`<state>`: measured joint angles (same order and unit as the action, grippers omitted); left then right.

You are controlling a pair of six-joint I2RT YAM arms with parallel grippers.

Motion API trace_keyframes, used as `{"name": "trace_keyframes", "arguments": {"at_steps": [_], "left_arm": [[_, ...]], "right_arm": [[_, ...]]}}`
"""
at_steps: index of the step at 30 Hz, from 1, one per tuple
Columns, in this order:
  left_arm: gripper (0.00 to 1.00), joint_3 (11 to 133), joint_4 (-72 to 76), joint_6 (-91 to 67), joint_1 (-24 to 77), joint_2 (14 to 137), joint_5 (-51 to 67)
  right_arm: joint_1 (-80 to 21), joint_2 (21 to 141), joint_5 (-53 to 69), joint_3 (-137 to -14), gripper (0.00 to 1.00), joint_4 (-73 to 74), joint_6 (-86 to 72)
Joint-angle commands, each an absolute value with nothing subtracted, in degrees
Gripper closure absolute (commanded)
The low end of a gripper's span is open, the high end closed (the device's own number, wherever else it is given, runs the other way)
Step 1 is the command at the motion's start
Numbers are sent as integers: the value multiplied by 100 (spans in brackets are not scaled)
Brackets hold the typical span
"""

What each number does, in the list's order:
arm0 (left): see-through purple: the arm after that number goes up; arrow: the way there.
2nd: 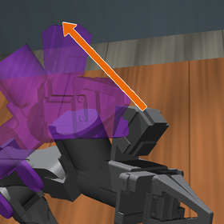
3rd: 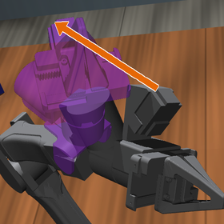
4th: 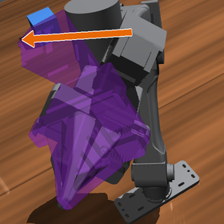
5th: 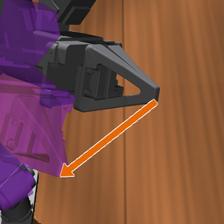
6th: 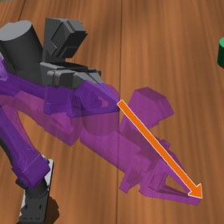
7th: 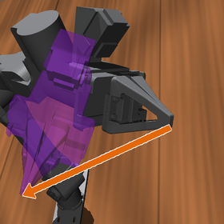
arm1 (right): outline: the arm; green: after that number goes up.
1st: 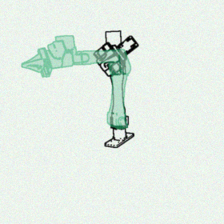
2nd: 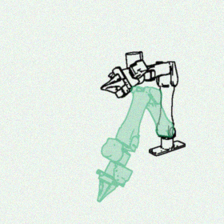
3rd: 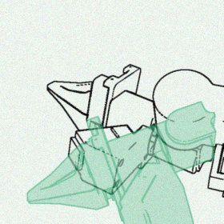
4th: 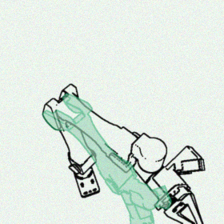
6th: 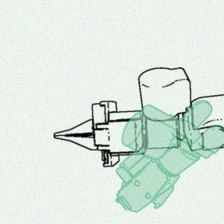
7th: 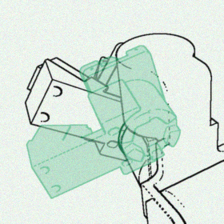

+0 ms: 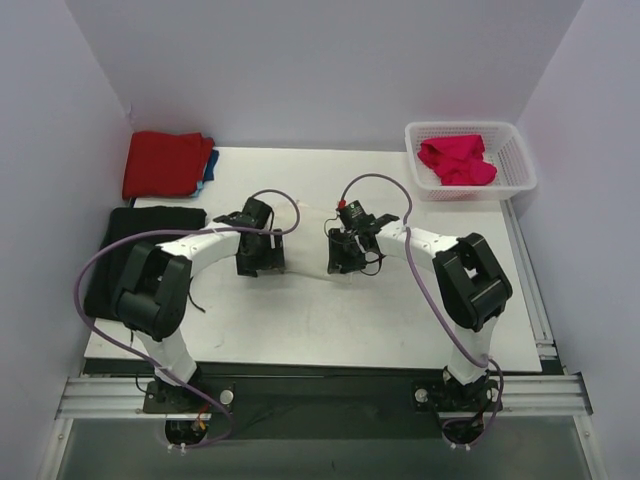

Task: Fold and stack the t-shirts
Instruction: Fold the long partially folded tshirt into a neat square

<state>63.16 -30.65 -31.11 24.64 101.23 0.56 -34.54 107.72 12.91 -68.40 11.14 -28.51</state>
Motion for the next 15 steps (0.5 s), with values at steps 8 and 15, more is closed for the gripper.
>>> {"name": "trace_keyframes", "arguments": {"at_steps": [8, 15], "left_arm": [[17, 6407, -3595, -3085, 2435, 9282, -35], [16, 6952, -3480, -3103, 2426, 9228, -149]], "right_arm": [[-3463, 10907, 1002, -6601, 61, 1872, -2733], [-3463, 10960, 1002, -6583, 61, 1872, -2733]]}}
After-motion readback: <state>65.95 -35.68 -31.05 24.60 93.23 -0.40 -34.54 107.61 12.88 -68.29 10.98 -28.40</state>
